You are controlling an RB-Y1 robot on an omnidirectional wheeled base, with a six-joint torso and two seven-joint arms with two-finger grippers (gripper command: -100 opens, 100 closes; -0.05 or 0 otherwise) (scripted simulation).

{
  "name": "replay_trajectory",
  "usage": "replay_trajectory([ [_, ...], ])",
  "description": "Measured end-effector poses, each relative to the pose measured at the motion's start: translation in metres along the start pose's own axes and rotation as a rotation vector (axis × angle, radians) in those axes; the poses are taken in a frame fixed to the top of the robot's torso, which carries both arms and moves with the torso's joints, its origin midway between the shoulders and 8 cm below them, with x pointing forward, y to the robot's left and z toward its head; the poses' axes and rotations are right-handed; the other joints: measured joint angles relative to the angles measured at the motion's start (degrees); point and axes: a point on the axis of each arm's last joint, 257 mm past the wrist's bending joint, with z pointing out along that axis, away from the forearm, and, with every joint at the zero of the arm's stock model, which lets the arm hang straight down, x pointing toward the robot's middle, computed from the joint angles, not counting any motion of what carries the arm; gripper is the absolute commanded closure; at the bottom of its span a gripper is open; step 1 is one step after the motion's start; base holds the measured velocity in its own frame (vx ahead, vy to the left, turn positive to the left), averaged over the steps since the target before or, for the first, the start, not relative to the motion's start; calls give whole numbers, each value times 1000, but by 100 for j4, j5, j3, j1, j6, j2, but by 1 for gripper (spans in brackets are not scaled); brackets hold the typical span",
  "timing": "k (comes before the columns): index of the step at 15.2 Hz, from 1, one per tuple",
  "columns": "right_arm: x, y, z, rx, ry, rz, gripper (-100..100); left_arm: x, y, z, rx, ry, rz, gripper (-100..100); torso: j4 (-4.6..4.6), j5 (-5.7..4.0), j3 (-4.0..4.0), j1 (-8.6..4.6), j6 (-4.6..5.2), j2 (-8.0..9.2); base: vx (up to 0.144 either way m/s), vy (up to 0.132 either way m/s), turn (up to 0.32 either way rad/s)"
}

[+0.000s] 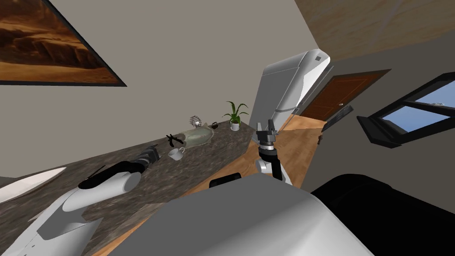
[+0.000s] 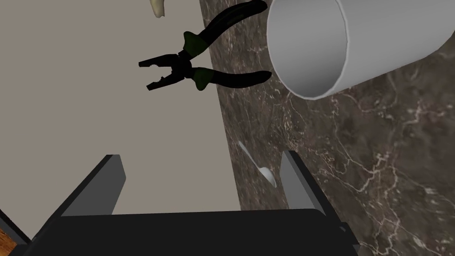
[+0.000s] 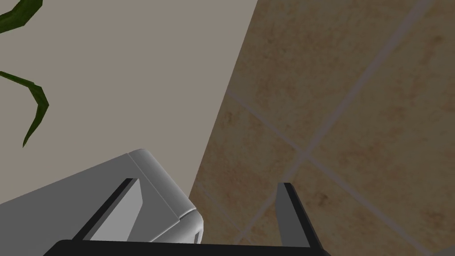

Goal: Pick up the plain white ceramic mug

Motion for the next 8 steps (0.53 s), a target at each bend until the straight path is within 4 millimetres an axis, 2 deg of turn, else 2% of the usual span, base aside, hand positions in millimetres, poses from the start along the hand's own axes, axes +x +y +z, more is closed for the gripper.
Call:
replay_trajectory([
  [8, 0, 0, 0, 0, 0, 0, 0, -26, 31, 1, -158, -31, -24, -100, 0, 0, 0, -1, 0, -1, 11, -21, -83],
])
